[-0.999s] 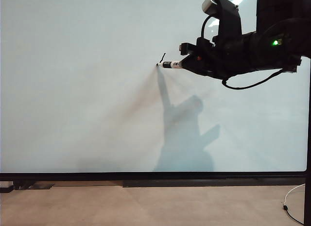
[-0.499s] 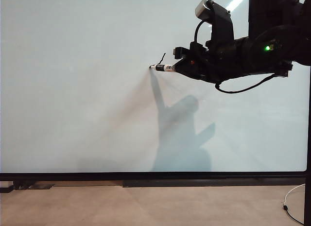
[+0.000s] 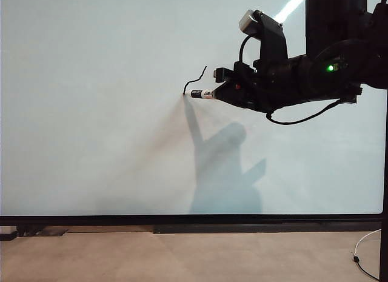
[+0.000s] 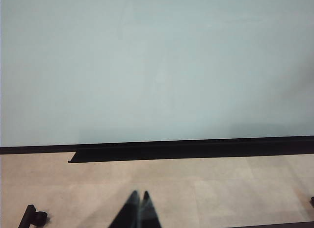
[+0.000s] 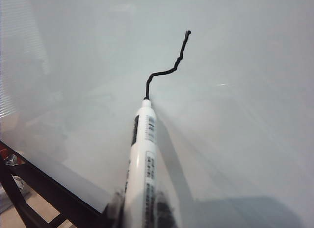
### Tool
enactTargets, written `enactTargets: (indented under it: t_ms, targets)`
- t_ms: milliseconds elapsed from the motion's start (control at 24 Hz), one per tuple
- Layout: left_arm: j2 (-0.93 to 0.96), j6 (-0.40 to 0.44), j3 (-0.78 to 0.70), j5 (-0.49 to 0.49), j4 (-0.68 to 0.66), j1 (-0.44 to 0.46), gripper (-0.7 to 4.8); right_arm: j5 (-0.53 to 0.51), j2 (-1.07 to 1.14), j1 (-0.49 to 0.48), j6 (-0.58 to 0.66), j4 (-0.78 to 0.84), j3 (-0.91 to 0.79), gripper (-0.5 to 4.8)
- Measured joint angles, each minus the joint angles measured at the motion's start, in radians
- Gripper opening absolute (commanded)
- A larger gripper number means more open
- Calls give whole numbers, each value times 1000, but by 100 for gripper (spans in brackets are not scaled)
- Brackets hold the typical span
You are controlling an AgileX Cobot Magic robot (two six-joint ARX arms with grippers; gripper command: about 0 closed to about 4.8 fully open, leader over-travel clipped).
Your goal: Pick up the pen on the shelf to the right of the whiteboard and draw a triangle.
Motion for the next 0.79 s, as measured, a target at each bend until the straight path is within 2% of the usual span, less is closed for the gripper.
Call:
enactTargets:
  t_ms: [291,791]
  targets:
    - [0,0,0,0,0,0,-5,4,26,9,2,-1,2,-3]
    - [0,0,0,0,0,0,-5,-53,87,11,27,-8,61,-3]
